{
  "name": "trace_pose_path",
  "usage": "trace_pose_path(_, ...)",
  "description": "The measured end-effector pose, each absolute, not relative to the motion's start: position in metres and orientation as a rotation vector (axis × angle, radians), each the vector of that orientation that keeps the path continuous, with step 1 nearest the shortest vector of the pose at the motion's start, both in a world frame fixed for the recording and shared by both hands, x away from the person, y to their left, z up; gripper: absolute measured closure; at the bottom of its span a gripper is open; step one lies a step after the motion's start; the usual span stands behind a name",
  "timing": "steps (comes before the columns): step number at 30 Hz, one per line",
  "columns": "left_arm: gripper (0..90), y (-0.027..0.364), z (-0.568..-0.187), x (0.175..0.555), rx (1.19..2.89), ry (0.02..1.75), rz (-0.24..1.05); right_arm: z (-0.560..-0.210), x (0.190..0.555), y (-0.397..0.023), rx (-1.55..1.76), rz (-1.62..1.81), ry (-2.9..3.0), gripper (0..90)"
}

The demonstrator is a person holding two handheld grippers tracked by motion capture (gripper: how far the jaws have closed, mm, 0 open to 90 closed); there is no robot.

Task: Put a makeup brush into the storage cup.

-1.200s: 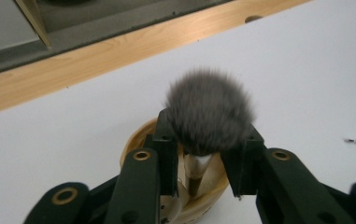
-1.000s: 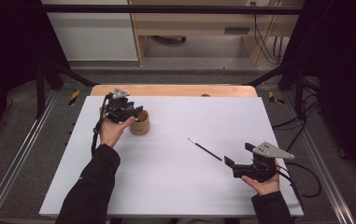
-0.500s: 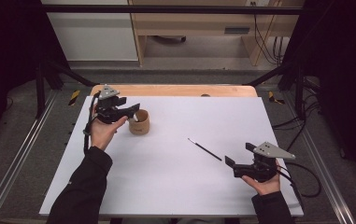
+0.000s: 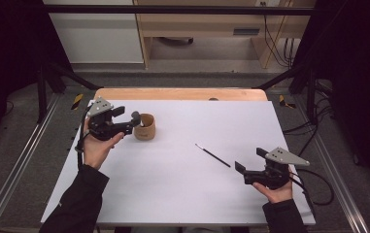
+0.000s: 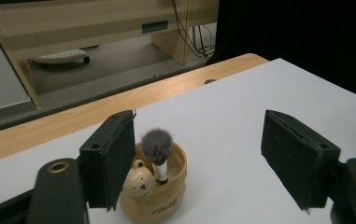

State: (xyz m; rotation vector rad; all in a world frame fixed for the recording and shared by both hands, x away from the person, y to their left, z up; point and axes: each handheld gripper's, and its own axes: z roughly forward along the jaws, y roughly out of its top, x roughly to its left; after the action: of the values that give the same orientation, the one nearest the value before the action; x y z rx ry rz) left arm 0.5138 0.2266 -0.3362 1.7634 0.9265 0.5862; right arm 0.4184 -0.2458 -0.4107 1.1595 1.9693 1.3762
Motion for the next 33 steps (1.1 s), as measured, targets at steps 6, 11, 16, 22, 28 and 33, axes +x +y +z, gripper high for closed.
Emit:
trace_pose_path(6,21.2,0.232,-0.34,0.499,1.751,0.916,0.584,-0.41,0.418,-0.246,1.165,1.377,1.968,5.4)
trace_pose_path(11,17.6,0.235,-0.347,0.487,1.744,0.906,0.587,-0.409,0.418,-0.246,1.165,1.381,1.963,5.4)
trace_pose_path(16,15.9,0.24,-0.358,0.473,1.729,0.909,0.588,-0.409,0.418,-0.246,1.166,1.381,1.967,5.4)
trace_pose_path(22,15.3,0.246,-0.371,0.46,1.73,0.908,0.577,-0.409,0.418,-0.245,1.16,1.382,1.962,5.3)
trace_pose_path(28,14.4,0.247,-0.383,0.449,1.741,0.904,0.573,-0.408,0.417,-0.245,1.161,1.385,1.962,4.9)
trace_pose_path(33,13.7,0.249,-0.391,0.446,1.755,0.914,0.579,-0.408,0.417,-0.245,1.164,1.387,1.958,4.9)
